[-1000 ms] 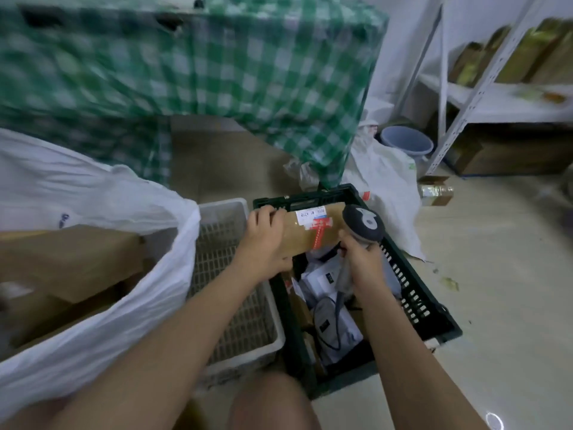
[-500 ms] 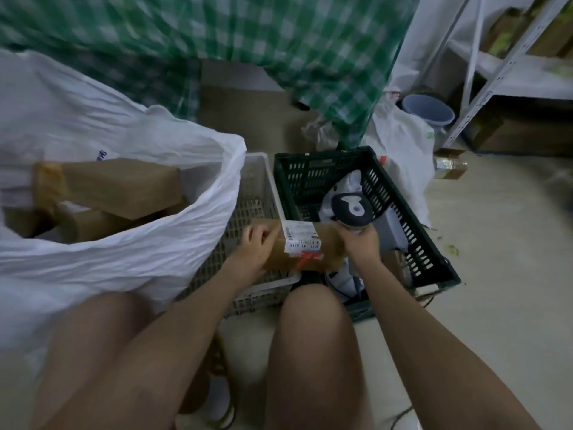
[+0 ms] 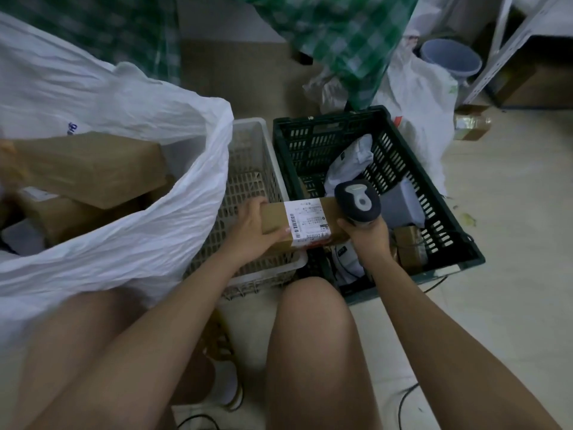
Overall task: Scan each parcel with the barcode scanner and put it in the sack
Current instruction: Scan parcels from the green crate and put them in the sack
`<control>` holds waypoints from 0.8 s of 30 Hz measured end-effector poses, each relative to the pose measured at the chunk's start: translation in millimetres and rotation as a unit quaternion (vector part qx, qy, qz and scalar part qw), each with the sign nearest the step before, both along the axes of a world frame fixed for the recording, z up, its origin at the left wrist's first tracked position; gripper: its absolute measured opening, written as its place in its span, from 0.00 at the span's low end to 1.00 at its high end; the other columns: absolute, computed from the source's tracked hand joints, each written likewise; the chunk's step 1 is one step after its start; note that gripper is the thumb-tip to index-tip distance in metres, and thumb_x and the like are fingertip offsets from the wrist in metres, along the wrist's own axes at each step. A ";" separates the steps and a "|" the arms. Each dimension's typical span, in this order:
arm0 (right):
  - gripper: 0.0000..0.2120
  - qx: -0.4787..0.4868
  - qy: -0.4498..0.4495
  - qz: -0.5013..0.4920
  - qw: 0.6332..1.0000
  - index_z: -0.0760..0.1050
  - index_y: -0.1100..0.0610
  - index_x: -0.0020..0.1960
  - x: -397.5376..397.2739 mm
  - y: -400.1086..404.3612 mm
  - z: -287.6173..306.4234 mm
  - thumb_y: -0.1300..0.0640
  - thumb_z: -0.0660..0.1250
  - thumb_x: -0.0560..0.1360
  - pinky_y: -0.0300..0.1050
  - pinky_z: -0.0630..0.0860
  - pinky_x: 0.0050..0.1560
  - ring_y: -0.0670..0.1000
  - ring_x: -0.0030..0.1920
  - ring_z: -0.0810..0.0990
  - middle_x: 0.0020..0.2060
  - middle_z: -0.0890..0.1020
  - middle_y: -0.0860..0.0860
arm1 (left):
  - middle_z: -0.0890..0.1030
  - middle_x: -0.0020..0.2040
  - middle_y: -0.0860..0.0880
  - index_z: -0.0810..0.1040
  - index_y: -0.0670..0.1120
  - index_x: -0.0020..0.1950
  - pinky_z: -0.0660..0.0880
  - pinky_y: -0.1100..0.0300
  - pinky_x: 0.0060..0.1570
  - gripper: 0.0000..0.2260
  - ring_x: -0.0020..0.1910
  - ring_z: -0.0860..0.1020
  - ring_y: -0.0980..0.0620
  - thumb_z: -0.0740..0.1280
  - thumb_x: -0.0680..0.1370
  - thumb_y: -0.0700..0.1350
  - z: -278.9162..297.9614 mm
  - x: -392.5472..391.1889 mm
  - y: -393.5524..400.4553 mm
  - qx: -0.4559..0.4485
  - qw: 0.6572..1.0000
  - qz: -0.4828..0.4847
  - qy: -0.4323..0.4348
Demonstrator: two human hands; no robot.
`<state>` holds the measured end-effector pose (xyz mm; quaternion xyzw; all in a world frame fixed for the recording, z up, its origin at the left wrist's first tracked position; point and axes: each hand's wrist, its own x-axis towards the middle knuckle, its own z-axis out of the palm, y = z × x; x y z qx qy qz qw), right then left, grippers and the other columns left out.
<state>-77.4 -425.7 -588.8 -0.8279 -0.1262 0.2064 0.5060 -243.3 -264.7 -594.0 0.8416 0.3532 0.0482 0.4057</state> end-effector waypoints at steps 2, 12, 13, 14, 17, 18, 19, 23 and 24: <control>0.24 0.002 -0.008 0.002 1.000 0.72 0.63 0.65 -0.2 -0.6 -2.2 0.62 0.73 0.72 0.42 0.71 0.56 0.52 0.59 0.76 0.60 0.79 0.56 | 0.61 0.72 0.48 0.56 0.49 0.75 0.67 0.56 0.62 0.39 0.66 0.66 0.50 0.72 0.71 0.59 2.7 3.0 6.2 -0.069 0.997 0.021 0.007; 0.11 -0.060 -0.117 0.071 0.989 0.76 0.61 0.48 6.9 1.1 2.9 0.57 0.74 0.71 0.51 0.76 0.50 0.57 0.51 0.77 0.47 0.76 0.55 | 0.56 0.70 0.49 0.56 0.52 0.74 0.64 0.52 0.66 0.44 0.67 0.63 0.49 0.79 0.66 0.51 -6.1 -14.3 3.5 -0.024 0.998 -0.043 0.032; 0.10 -0.073 -0.148 0.092 0.982 0.76 0.61 0.45 6.7 1.0 8.5 0.56 0.74 0.71 0.51 0.75 0.47 0.56 0.48 0.77 0.45 0.73 0.53 | 0.56 0.71 0.49 0.57 0.52 0.74 0.64 0.53 0.65 0.43 0.67 0.63 0.49 0.79 0.66 0.49 -6.3 -13.2 3.5 -0.017 0.998 -0.044 0.032; 0.10 -0.076 -0.175 0.118 0.975 0.76 0.60 0.43 6.9 1.9 14.9 0.55 0.73 0.71 0.49 0.73 0.45 0.55 0.46 0.76 0.43 0.72 0.51 | 0.56 0.71 0.48 0.57 0.51 0.75 0.64 0.54 0.65 0.44 0.67 0.63 0.49 0.79 0.66 0.49 -5.8 -12.0 3.4 -0.012 0.998 -0.044 0.032; 0.11 -0.104 -0.213 0.249 0.939 0.71 0.55 0.35 5.0 7.2 46.4 0.59 0.71 0.72 0.46 0.68 0.39 0.50 0.36 0.71 0.34 0.71 0.48 | 0.55 0.72 0.47 0.55 0.49 0.77 0.63 0.56 0.66 0.46 0.68 0.63 0.46 0.79 0.66 0.48 -3.6 -7.1 5.4 0.005 0.998 -0.044 0.035; 0.13 -0.122 -0.216 0.291 0.924 0.69 0.57 0.33 5.2 9.6 57.4 0.60 0.70 0.72 0.46 0.67 0.36 0.50 0.33 0.71 0.31 0.72 0.50 | 0.54 0.73 0.46 0.54 0.49 0.78 0.63 0.55 0.67 0.47 0.69 0.63 0.46 0.79 0.67 0.49 -1.5 -5.1 5.9 0.013 0.998 -0.050 0.038; 0.12 -0.143 -0.221 0.324 0.909 0.69 0.61 0.33 5.3 11.7 67.3 0.60 0.69 0.72 0.48 0.67 0.34 0.52 0.31 0.72 0.29 0.73 0.54 | 0.54 0.74 0.46 0.53 0.49 0.78 0.64 0.55 0.67 0.47 0.69 0.64 0.45 0.78 0.67 0.49 0.4 -3.2 6.7 0.020 0.997 -0.057 0.043; 0.12 -0.255 -0.284 0.421 0.823 0.70 0.61 0.35 8.8 17.2 96.6 0.56 0.68 0.72 0.47 0.67 0.33 0.56 0.33 0.74 0.30 0.75 0.56 | 0.53 0.74 0.49 0.53 0.52 0.78 0.71 0.50 0.62 0.44 0.65 0.69 0.43 0.75 0.69 0.50 9.7 4.8 10.5 0.063 0.993 -0.079 0.062; 0.13 -0.286 -0.293 0.437 0.801 0.68 0.57 0.34 9.3 17.7 102.1 0.54 0.69 0.73 0.46 0.68 0.32 0.54 0.32 0.73 0.29 0.74 0.53 | 0.53 0.74 0.49 0.54 0.53 0.77 0.73 0.49 0.60 0.42 0.64 0.70 0.42 0.75 0.69 0.49 11.9 6.8 11.3 0.076 0.991 -0.086 0.065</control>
